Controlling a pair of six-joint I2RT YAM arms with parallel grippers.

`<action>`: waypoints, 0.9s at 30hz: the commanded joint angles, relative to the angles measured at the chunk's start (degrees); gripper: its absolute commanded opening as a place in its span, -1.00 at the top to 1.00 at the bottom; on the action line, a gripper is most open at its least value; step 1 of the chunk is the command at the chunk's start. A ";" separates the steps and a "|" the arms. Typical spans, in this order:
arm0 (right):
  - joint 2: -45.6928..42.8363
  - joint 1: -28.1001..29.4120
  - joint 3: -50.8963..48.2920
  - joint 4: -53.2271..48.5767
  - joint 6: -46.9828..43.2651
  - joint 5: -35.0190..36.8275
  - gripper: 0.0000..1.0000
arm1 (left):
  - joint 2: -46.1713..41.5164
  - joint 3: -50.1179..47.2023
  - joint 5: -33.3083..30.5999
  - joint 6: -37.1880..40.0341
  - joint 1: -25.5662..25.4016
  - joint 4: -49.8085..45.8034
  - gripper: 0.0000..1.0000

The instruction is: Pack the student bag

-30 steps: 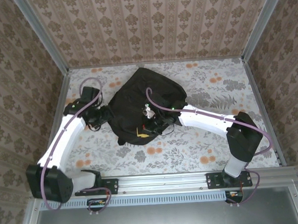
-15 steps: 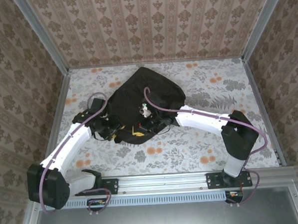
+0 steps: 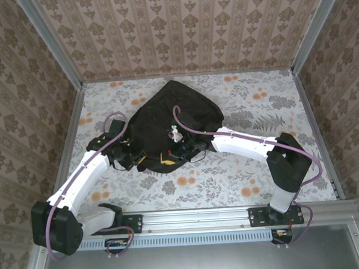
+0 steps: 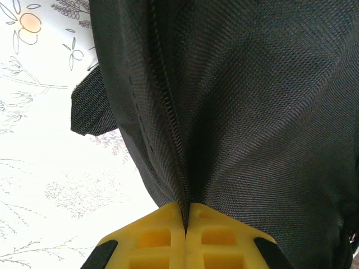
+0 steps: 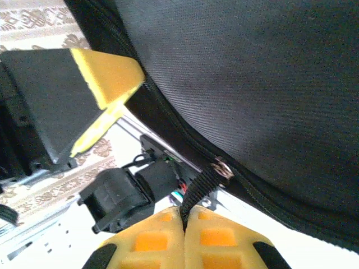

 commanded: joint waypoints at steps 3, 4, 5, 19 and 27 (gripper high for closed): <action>-3.33 -1.24 0.49 -8.71 -6.38 2.76 1.00 | -1.22 0.23 -1.46 1.72 0.36 -2.18 1.00; -3.90 -1.63 0.14 -9.61 -6.94 3.10 1.00 | -1.13 0.33 -1.54 1.87 0.36 -2.25 1.00; -4.53 -2.20 -0.41 -10.08 -7.40 3.10 1.00 | -1.04 0.53 -1.54 2.05 0.36 -2.38 1.00; -8.39 -9.62 -4.02 -15.08 -12.75 3.72 1.00 | -1.38 1.29 -2.77 3.29 0.66 -4.12 1.00; -7.97 -12.65 -3.56 -19.89 -16.83 8.21 1.00 | -1.73 0.99 -2.27 3.20 0.71 -4.08 1.00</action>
